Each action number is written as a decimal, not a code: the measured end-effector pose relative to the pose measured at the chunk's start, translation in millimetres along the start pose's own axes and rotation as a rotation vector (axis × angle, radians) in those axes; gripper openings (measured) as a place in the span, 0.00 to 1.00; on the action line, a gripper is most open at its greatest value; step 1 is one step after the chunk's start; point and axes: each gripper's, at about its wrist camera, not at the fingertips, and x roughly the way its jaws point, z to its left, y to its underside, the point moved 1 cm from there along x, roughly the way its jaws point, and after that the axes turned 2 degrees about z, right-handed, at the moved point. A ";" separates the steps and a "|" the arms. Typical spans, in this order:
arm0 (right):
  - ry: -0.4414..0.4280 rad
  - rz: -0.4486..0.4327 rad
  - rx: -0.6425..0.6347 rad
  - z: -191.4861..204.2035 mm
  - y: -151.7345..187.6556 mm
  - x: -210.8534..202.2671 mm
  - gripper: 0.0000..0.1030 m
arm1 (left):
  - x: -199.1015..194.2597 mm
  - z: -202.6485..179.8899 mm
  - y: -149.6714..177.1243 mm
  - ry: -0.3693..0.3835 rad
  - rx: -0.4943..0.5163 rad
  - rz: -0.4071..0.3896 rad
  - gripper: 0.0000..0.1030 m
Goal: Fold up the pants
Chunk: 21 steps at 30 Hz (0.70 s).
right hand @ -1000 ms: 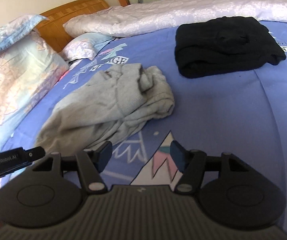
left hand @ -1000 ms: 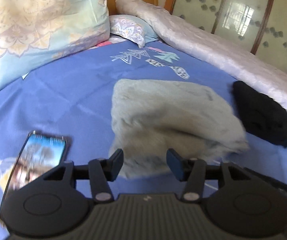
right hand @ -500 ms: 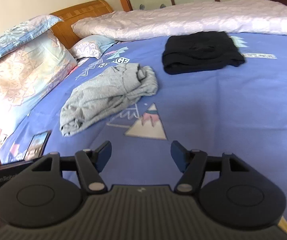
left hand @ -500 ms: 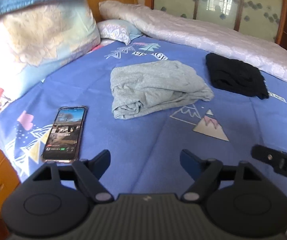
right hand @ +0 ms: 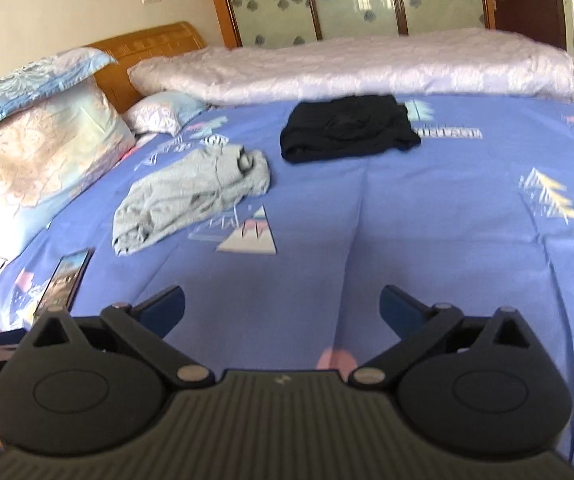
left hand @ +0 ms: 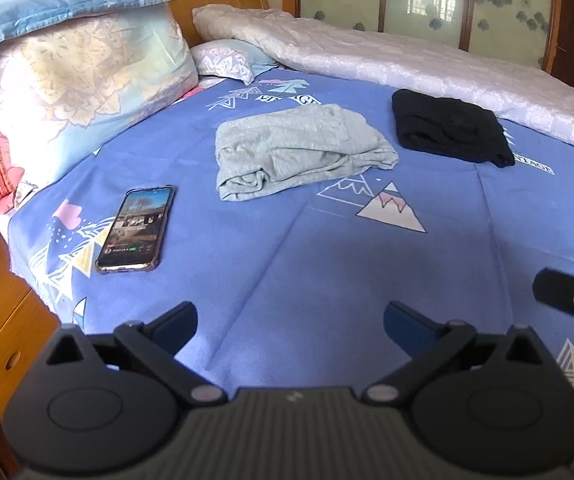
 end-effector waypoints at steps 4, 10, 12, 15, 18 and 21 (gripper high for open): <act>0.027 0.014 0.042 -6.7 3.2 2.5 1.00 | 4.2 -0.4 3.0 -0.002 0.015 -0.003 1.00; 0.046 0.038 0.117 -8.7 4.1 11.5 1.00 | 16.7 9.9 4.2 0.003 -0.017 0.028 1.00; 0.050 0.041 0.106 -5.3 5.2 13.4 1.00 | 18.7 11.9 4.4 -0.001 -0.021 0.029 1.00; 0.050 0.048 0.083 -2.4 6.7 16.3 1.00 | 21.6 11.6 4.8 -0.036 0.000 0.032 1.00; 0.050 0.063 0.078 -1.3 7.2 20.0 1.00 | 21.7 9.2 4.3 -0.080 0.032 0.017 1.00; 0.039 0.076 0.087 -1.5 5.8 22.0 1.00 | 19.8 7.0 3.0 -0.108 0.057 -0.001 1.00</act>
